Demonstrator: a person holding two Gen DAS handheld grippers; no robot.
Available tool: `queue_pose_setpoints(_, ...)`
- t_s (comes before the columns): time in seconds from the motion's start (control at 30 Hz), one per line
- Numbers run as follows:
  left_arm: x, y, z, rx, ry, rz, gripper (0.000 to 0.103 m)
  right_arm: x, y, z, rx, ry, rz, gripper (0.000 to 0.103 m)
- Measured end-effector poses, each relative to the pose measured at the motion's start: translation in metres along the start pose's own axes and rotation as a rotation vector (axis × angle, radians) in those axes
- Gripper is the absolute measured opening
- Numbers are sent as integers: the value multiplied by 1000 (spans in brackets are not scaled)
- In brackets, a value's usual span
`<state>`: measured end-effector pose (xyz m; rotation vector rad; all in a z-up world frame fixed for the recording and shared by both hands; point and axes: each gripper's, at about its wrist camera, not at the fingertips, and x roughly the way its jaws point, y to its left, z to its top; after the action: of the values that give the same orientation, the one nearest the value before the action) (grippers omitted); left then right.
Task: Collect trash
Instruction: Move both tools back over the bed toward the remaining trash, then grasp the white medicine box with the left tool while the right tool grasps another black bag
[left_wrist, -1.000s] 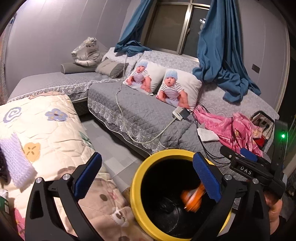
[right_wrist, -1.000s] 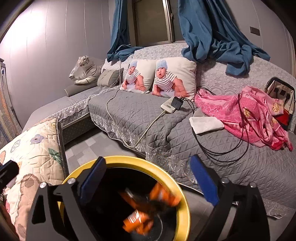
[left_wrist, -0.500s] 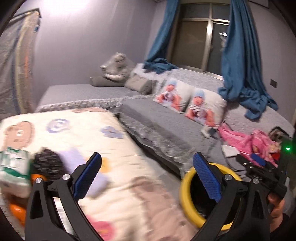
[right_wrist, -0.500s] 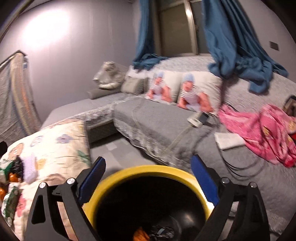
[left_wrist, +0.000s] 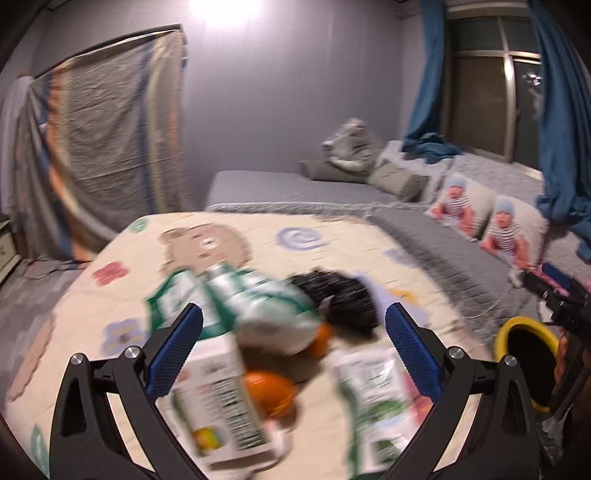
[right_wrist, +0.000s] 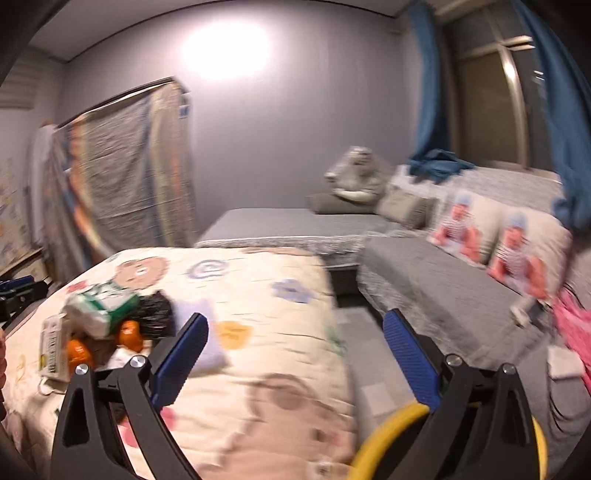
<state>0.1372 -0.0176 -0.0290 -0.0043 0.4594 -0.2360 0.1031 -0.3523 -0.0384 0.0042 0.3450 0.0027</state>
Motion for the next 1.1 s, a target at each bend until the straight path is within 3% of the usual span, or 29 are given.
queue_pose_setpoints(0.13, 2, 19, -19, -8, 27, 78, 95, 28, 39, 1, -79, 30, 128, 92)
queue_pose_setpoints(0.37, 4, 39, -52, -77, 83, 130, 95, 67, 92, -4, -222, 87, 256, 92)
queue_pose_setpoints(0.57, 13, 61, -68, -158, 156, 143, 95, 95, 113, -7, -272, 149, 354, 92)
queue_pose_setpoints(1.1, 35, 70, -76, -208, 224, 118, 95, 139, 135, -10, -358, 258, 369, 80)
